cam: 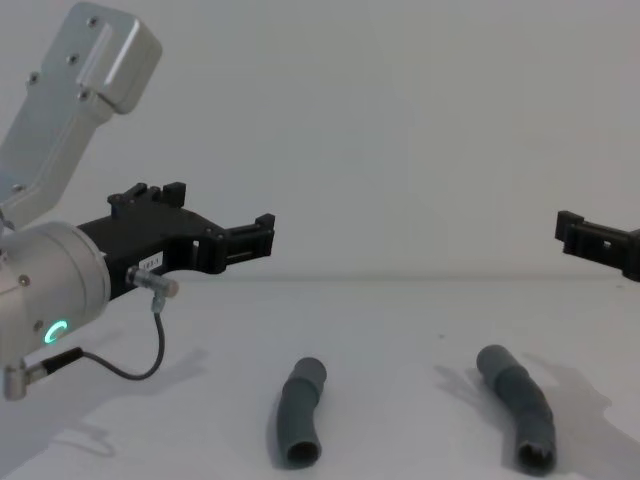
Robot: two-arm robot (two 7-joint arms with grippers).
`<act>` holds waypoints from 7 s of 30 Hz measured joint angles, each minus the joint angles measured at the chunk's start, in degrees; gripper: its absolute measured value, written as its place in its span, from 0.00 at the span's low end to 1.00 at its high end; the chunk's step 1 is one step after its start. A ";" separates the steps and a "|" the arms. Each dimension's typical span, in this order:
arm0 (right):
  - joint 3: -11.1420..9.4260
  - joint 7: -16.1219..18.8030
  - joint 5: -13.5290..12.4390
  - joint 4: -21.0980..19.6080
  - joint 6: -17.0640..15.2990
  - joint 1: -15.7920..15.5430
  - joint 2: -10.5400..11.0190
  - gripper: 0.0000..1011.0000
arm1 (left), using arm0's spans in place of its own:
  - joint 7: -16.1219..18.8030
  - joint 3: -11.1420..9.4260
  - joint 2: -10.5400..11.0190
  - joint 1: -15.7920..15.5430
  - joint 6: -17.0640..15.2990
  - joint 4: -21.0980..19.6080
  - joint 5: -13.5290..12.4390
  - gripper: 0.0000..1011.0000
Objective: Use both hands to pick up one end of the pipe from the table, align the ends, and insert them.
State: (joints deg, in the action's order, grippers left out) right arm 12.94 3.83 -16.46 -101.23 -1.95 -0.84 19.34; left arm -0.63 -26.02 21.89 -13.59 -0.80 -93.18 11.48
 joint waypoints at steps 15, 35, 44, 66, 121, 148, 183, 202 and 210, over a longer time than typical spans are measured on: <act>0.00 0.00 0.00 0.00 0.00 0.00 0.00 0.99 | 0.00 0.00 0.00 0.00 0.00 0.00 0.00 0.99; 0.00 0.00 0.00 0.00 0.00 0.00 0.00 0.99 | 0.00 0.00 0.00 0.00 0.00 0.00 0.00 0.99; 0.00 0.00 0.00 0.00 0.00 0.00 0.00 0.99 | -0.42 0.17 -0.28 -0.26 -0.23 0.04 0.41 0.99; 0.00 0.00 0.00 0.00 0.00 0.00 0.00 0.99 | -3.26 2.91 -2.28 1.03 -13.81 -6.88 9.26 0.99; 0.00 0.00 0.00 0.00 0.00 0.00 0.00 0.99 | 11.84 0.45 -8.57 11.25 -31.73 -15.38 3.50 0.99; 0.00 0.00 0.00 0.00 0.00 0.00 0.00 0.99 | 5.95 -1.93 -6.17 7.80 -28.69 -13.64 0.53 0.99; 0.00 0.00 0.00 0.00 0.00 0.00 0.00 0.99 | 7.17 -1.11 -12.08 7.59 -27.93 -8.85 0.16 0.99; 0.00 0.00 0.00 0.00 0.00 0.00 0.00 0.99 | 6.10 -0.16 -12.97 6.86 -30.94 -7.19 0.40 0.99; 0.00 0.00 0.00 0.00 0.00 0.00 0.00 0.99 | 5.29 0.11 -12.83 6.76 -31.94 -6.87 0.48 0.99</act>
State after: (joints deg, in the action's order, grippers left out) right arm 12.94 3.83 -16.46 -101.23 -1.95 -0.84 19.33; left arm 4.67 -25.91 9.07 -6.82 -32.73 -100.04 11.96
